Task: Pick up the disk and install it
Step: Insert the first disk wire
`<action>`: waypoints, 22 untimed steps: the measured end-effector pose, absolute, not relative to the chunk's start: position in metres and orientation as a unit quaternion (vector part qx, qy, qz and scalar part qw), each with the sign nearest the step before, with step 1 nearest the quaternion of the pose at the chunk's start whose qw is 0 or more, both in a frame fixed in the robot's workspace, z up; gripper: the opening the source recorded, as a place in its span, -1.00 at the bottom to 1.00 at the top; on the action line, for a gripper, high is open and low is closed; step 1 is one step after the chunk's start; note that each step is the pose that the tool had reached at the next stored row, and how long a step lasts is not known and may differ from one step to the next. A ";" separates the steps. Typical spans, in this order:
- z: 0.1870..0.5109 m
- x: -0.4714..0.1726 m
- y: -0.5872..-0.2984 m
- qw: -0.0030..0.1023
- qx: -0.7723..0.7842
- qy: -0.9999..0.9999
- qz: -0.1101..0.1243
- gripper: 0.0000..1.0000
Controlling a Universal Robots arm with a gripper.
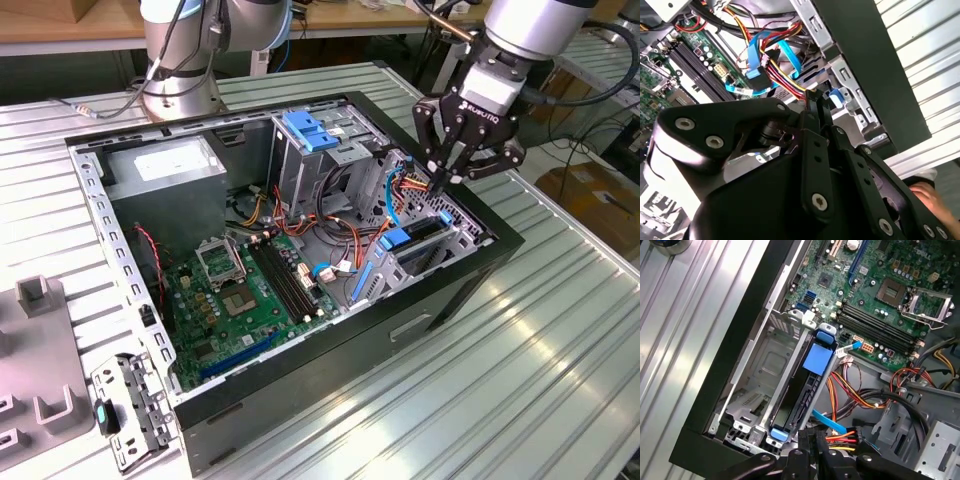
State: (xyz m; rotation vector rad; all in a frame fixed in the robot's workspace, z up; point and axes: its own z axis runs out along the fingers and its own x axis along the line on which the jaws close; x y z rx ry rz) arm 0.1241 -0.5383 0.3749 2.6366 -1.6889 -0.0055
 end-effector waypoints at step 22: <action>0.373 0.123 -0.538 0.005 0.730 -0.683 -0.003 -0.67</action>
